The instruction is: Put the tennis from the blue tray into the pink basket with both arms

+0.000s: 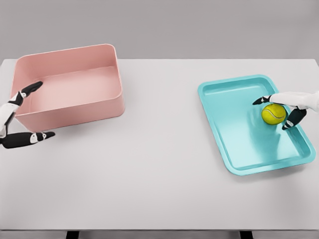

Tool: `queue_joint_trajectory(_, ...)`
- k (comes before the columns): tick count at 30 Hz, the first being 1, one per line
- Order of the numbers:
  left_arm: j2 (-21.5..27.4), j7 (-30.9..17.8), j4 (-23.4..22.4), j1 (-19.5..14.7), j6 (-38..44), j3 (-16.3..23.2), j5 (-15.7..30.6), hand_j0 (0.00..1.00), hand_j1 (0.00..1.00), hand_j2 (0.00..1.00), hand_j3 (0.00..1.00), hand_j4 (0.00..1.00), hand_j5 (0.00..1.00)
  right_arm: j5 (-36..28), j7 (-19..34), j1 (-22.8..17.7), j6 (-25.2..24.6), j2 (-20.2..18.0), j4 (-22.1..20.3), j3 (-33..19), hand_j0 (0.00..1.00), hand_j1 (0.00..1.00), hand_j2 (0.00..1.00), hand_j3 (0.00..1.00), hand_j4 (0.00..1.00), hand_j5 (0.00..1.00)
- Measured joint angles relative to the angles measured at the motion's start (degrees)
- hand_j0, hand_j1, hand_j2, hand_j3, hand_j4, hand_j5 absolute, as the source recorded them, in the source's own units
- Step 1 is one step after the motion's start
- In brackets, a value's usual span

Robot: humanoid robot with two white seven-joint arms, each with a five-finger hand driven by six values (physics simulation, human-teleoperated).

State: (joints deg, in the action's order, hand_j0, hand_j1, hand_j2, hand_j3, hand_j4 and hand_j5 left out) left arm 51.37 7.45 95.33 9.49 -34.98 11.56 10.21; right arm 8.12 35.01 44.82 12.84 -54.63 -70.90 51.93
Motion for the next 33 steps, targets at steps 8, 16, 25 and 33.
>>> queue_joint_trajectory(8,0.5,0.0,1.4,1.2,0.0,4.4,2.9,1.00,1.00,1.00,1.00,1.00,1.00,0.9,0.0,0.2,1.0,0.0,-0.1,0.1,0.51,0.51,0.51,0.51,0.51,0.51)
queue_joint_trajectory(16,0.6,0.0,1.6,1.4,0.0,8.6,4.6,1.00,1.00,1.00,1.00,1.00,1.00,0.9,0.0,1.3,2.3,0.2,-0.3,-0.3,0.41,0.41,0.41,0.41,0.41,0.41)
queue_joint_trajectory(25,1.5,0.0,1.3,1.4,0.0,12.8,6.8,1.00,1.00,1.00,1.00,1.00,1.00,0.4,0.0,2.2,5.9,0.1,-7.4,-2.8,0.23,0.23,0.23,0.23,0.23,0.23)
queue_joint_trajectory(33,1.6,0.0,0.4,1.3,0.0,16.0,10.9,1.00,1.00,1.00,1.00,1.00,1.00,0.3,0.1,-0.9,7.9,3.1,-21.1,-3.7,0.23,0.23,0.23,0.23,0.23,0.23)
